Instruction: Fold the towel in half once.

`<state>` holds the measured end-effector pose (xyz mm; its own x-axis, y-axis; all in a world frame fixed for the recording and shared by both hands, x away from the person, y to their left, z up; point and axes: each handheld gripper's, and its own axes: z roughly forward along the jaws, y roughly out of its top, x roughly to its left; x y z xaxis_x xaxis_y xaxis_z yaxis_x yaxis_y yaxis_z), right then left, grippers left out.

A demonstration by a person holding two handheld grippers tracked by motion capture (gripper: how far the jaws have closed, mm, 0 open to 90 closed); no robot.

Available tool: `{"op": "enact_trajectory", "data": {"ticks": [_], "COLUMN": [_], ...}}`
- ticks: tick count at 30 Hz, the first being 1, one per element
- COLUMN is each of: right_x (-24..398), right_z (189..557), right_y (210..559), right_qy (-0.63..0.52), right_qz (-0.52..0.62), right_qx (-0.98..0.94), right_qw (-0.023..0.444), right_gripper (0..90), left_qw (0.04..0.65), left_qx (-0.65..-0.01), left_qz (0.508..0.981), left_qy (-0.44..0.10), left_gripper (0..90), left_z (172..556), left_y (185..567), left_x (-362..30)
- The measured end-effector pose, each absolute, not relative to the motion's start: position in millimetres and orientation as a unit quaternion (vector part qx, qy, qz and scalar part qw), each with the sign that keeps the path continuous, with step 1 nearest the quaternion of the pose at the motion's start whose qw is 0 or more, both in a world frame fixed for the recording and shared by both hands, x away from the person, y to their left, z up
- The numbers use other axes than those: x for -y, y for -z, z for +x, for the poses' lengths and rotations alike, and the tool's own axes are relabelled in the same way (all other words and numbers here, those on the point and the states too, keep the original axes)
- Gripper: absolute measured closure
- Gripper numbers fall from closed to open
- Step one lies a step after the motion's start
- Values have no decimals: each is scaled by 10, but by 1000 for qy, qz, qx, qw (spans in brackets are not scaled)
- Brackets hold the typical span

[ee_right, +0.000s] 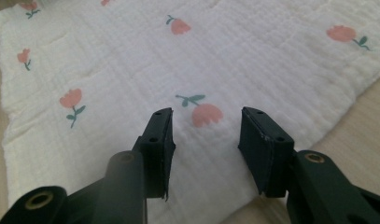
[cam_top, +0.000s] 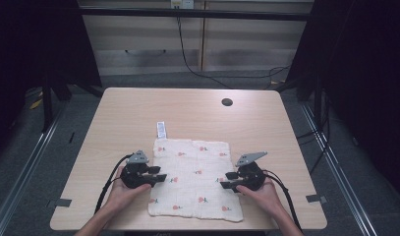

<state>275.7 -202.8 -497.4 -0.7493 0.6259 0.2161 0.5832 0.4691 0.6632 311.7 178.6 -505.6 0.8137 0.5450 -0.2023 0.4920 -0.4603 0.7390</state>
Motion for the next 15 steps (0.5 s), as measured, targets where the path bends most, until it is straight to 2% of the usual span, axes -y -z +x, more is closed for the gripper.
{"op": "enact_trajectory", "data": {"ticks": [8, 10, 12, 15], "right_x": [2037, 2021, 2016, 2025], "right_z": [2707, 2717, 2748, 2861], "right_y": [4972, 4958, 4959, 4897], "right_qy": [-378, -372, -380, -393], "right_qz": [354, 351, 354, 360], "right_qx": [-855, -859, -855, -846], "right_qw": [16, 15, 7, 24], "right_gripper": [543, 531, 525, 532], "left_qw": [421, 419, 418, 416], "left_qx": [-298, -294, -294, -294], "left_qz": [856, 859, 859, 860], "left_qy": [-19, -17, -20, -32], "left_gripper": [548, 605, 615, 625], "left_z": [3041, 3031, 3035, 3041], "left_y": [5046, 5042, 5041, 5043], "left_x": [-1810, -1820, -1823, -1823]}}
